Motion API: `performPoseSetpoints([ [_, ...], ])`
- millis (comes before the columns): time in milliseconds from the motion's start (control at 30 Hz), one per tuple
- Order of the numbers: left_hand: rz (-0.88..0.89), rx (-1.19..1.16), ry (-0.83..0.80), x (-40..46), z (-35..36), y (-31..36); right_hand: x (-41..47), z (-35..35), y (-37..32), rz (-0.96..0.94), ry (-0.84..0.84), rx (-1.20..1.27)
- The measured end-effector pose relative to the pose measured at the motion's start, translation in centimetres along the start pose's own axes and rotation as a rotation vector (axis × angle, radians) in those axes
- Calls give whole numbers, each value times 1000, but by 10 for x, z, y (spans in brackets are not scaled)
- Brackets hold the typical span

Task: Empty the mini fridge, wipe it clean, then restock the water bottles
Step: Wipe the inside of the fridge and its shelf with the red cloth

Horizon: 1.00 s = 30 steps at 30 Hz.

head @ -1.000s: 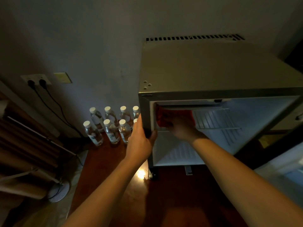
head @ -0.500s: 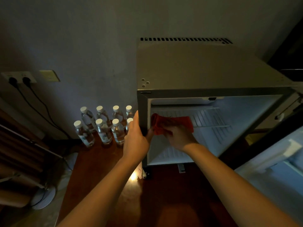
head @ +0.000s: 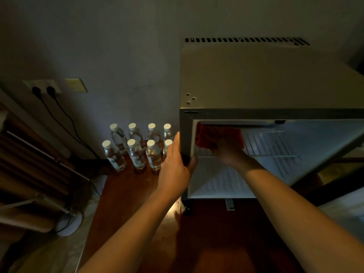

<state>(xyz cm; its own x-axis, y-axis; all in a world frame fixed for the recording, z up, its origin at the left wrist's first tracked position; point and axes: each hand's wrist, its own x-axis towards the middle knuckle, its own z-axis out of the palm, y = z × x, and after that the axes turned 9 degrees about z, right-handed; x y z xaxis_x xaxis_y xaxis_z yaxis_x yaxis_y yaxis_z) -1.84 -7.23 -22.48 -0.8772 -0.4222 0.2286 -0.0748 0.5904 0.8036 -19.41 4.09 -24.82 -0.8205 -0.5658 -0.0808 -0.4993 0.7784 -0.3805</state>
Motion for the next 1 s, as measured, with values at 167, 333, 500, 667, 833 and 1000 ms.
performPoseSetpoints([
  [167,-10,-31,-12,-1,-1,6,-3,0,0,-7,13,-29],
  [333,-1,-48,-9,-2,-2,8,-28,0,13,-139,12,42],
  [500,16,-39,11,-1,-1,8,-52,6,19,-60,-40,162],
  [667,3,-37,13,-2,1,6,-58,5,15,-14,-30,198],
  [833,7,5,32,-1,3,4,-48,10,14,-50,-15,112],
  [1000,0,20,26,1,3,0,-27,7,12,-103,35,-20],
])
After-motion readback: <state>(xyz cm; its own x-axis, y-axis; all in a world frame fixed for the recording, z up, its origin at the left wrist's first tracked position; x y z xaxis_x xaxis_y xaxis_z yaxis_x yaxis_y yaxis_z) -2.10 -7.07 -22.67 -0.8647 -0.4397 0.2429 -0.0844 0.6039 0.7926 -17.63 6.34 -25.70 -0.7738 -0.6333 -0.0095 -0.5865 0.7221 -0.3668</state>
